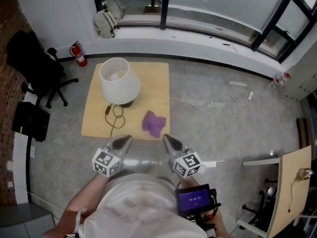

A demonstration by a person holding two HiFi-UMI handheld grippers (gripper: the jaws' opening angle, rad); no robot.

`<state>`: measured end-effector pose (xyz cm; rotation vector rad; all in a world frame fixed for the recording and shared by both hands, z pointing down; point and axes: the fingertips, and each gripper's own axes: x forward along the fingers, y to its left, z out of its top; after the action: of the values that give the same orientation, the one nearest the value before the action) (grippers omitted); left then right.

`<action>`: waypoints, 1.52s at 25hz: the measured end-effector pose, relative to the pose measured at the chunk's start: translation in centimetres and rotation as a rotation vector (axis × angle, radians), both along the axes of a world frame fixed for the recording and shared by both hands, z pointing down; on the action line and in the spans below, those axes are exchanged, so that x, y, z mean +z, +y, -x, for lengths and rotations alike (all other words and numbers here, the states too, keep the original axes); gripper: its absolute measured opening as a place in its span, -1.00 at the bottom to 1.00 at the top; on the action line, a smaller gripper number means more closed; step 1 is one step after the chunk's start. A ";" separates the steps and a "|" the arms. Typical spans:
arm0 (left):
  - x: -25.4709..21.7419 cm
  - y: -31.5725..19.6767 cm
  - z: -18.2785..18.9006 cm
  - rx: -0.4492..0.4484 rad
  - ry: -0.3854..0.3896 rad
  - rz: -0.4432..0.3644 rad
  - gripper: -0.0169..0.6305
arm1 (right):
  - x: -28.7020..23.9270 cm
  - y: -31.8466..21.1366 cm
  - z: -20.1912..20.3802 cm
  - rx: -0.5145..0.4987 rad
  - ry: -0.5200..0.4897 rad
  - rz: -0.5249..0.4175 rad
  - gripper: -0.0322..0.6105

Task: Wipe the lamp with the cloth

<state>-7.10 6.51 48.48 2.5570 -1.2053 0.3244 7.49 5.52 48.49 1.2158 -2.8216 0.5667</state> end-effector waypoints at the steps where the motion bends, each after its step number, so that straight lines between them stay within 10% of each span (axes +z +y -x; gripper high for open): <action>1: 0.2 -0.3 -0.6 0.008 -0.008 -0.002 -0.94 | 0.1 -0.3 -0.4 0.007 -0.009 -0.002 -0.87; 29: 15.4 -8.1 -9.1 0.283 -0.303 0.215 -0.89 | 5.7 -1.6 -7.5 0.207 0.032 0.143 -0.87; 38: 20.4 -11.9 -9.6 0.372 -0.392 0.298 -0.37 | 6.4 -3.9 -9.3 0.313 0.050 0.186 -0.87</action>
<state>2.51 -5.38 68.90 2.5019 -0.7063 1.0433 16.82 1.64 54.89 1.6157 -2.4842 0.7775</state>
